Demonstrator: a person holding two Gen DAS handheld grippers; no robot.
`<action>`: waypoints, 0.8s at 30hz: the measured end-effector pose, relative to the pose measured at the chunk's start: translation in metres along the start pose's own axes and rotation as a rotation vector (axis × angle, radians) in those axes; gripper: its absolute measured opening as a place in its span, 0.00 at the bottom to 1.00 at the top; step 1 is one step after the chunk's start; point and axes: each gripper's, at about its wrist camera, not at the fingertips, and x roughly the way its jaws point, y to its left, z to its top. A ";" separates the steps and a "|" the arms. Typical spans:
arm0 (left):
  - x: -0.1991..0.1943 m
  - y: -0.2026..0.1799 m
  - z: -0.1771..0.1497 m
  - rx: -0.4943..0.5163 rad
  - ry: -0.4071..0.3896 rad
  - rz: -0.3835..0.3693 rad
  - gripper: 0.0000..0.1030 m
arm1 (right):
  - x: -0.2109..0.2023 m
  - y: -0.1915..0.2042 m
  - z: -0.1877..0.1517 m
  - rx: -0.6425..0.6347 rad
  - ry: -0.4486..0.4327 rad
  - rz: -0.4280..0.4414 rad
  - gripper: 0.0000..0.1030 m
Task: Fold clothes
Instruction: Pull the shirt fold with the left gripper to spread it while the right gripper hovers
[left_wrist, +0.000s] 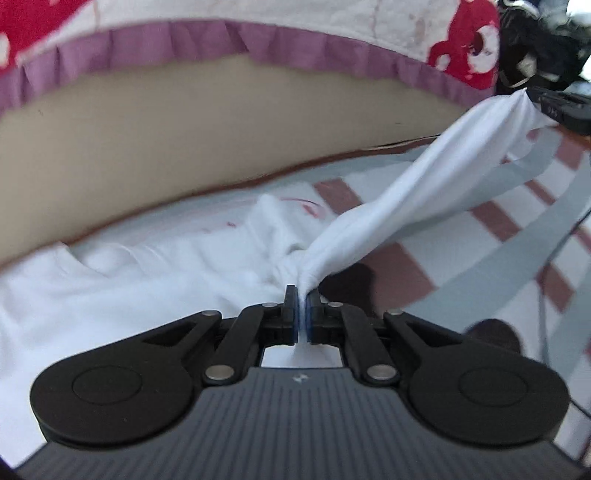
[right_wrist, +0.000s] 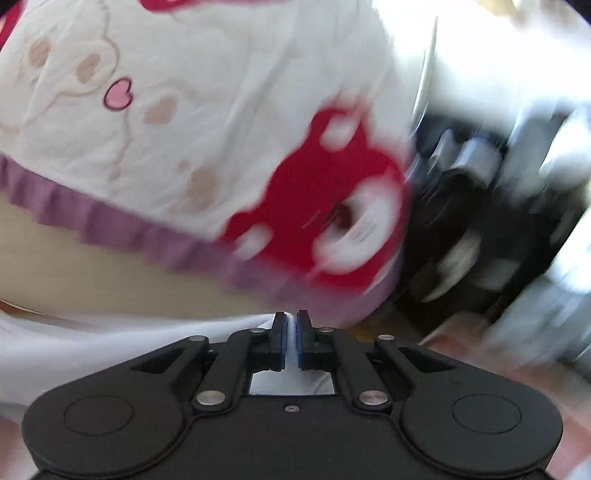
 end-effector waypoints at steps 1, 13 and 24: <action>0.004 -0.002 -0.002 -0.002 0.014 -0.011 0.04 | 0.009 -0.005 -0.008 -0.005 0.066 -0.032 0.06; 0.027 -0.014 -0.011 -0.006 0.124 -0.083 0.06 | 0.038 -0.102 -0.078 1.063 0.490 0.371 0.49; 0.026 -0.027 -0.025 0.121 0.163 -0.004 0.16 | 0.063 -0.040 -0.061 0.942 0.618 0.299 0.53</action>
